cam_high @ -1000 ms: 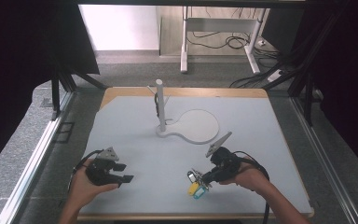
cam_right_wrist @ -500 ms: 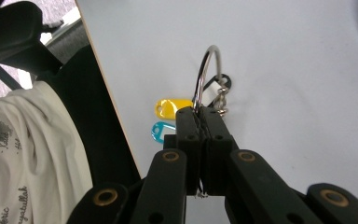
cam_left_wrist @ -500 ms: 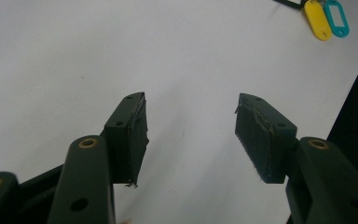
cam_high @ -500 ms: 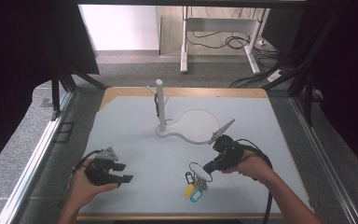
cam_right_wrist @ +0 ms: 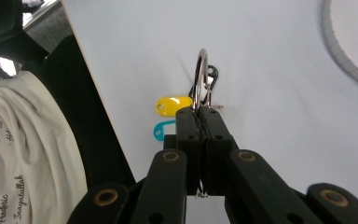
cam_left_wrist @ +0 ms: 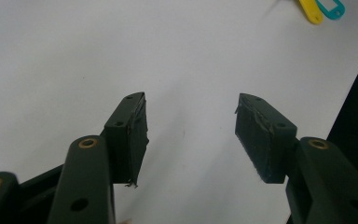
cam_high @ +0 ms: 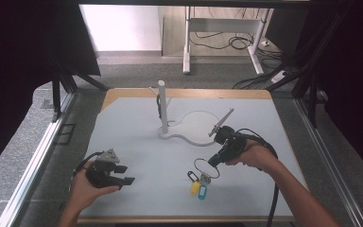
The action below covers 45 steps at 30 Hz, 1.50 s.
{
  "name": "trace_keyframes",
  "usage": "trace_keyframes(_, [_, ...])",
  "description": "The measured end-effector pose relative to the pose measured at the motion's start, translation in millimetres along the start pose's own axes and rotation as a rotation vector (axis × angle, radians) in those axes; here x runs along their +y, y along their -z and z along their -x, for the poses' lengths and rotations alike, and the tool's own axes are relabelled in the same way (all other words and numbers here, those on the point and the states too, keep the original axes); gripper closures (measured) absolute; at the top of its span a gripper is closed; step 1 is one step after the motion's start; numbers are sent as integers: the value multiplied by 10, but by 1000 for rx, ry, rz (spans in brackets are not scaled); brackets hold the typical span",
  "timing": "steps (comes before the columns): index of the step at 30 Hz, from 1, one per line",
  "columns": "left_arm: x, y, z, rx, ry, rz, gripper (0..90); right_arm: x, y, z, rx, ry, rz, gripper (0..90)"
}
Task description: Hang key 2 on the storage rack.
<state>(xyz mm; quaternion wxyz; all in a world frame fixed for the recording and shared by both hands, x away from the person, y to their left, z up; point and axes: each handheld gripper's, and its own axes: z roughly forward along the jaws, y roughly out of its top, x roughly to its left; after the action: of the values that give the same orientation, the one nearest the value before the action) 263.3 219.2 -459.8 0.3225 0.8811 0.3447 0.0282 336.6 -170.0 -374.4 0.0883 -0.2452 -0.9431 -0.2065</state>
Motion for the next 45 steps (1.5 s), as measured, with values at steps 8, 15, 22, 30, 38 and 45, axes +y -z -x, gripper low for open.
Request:
trace_keyframes(8, [0, -4, 2, -1, 0, 1, 442, 91, 153, 85, -25, -27, -9, 883])
trace_keyframes(15, [-1, -9, 0, -1, -1, 1, 442, 117, 255, 188, -35, -65, 10, 883])
trace_keyframes(22, [1, -15, 3, -13, 3, 12, 442, 181, 399, 257, -51, -80, 34, 883])
trace_keyframes(30, [0, -16, 6, -13, 3, 12, 442, 314, 568, 299, -73, -91, 53, 883])
trace_keyframes(38, [-3, -2, -1, -15, 0, 14, 442, 428, 589, 342, -98, -106, 44, 883])
trace_keyframes(45, [0, -5, -5, -17, -9, 6, 442, 488, 596, 403, -103, -126, 46, 883])
